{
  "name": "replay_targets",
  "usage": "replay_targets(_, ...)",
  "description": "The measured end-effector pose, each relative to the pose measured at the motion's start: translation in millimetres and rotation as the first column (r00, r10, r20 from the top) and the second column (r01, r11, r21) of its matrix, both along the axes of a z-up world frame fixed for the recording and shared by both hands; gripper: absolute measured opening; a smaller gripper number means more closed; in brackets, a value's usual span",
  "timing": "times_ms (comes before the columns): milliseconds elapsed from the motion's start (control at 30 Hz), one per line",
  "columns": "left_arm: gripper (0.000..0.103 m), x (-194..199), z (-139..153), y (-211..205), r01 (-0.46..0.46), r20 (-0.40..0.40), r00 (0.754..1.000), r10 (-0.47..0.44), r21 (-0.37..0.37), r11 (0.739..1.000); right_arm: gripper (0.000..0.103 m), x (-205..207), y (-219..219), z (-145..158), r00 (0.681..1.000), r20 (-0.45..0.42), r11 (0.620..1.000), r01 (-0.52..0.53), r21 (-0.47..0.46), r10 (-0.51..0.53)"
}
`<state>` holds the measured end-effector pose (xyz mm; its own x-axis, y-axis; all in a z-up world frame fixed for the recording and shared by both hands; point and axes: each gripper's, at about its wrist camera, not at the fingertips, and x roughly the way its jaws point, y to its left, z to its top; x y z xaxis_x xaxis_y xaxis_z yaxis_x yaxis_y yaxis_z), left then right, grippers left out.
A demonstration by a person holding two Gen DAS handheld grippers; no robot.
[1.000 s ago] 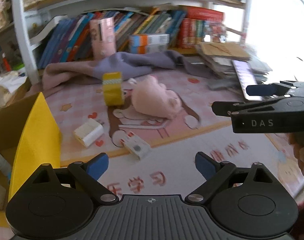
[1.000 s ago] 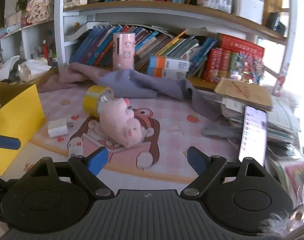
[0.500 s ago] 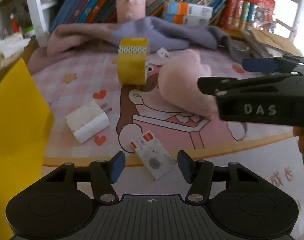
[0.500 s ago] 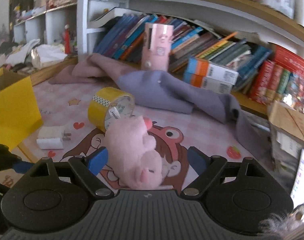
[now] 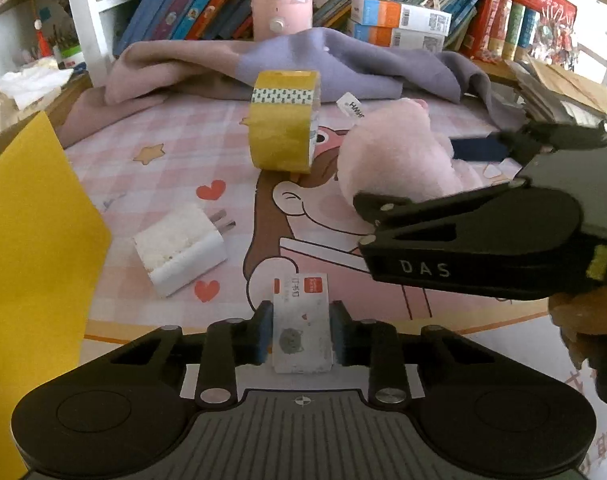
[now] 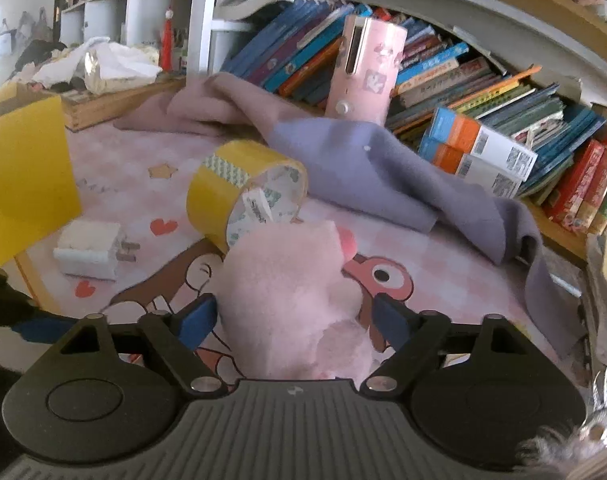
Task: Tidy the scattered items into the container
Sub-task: 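Grasp the small white card box with the left tool while the right tool grasps the pink plush pig, then carry the card box and plush pig over the yellow box with both tools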
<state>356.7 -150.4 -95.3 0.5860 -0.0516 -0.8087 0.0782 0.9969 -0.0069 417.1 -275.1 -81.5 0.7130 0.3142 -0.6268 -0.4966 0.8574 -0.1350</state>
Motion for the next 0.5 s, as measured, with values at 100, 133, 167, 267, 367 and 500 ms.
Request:
replay_targets(100,0.028,-2,2,1,0.002,-0.003,1.0,-0.002,-0.003,1.0,0.064,1,-3,-1,1.0,-0.02,1.0,0.004,0.016,-0.004)
replay_targets(133,0.028,-4,4,1,0.005,0.003,1.0,-0.005,-0.003,1.0,0.063,0,-5,1,1.0,-0.027,1.0,0.006,0.023,-0.006)
replay_targets(167,0.028,-5,6,1,0.009,0.009,1.0,-0.009,-0.001,1.0,0.062,-1,-7,2,0.999,-0.037,0.999,0.011,0.034,-0.01)
replay_targets(267,0.028,-9,13,-2,0.03,0.03,0.999,-0.03,0.002,1.0,0.062,-5,-16,8,0.997,-0.065,0.996,0.043,0.077,-0.038)
replay_targets(367,0.028,-14,20,-4,0.049,0.046,0.998,-0.049,0.003,0.999,0.062,-12,-23,14,0.995,-0.079,0.992,0.073,0.108,-0.064)
replay_targets(500,0.028,-25,33,-4,0.074,0.077,0.994,-0.073,-0.013,0.997,0.062,-24,-30,27,0.994,-0.077,0.986,0.084,0.145,-0.073)
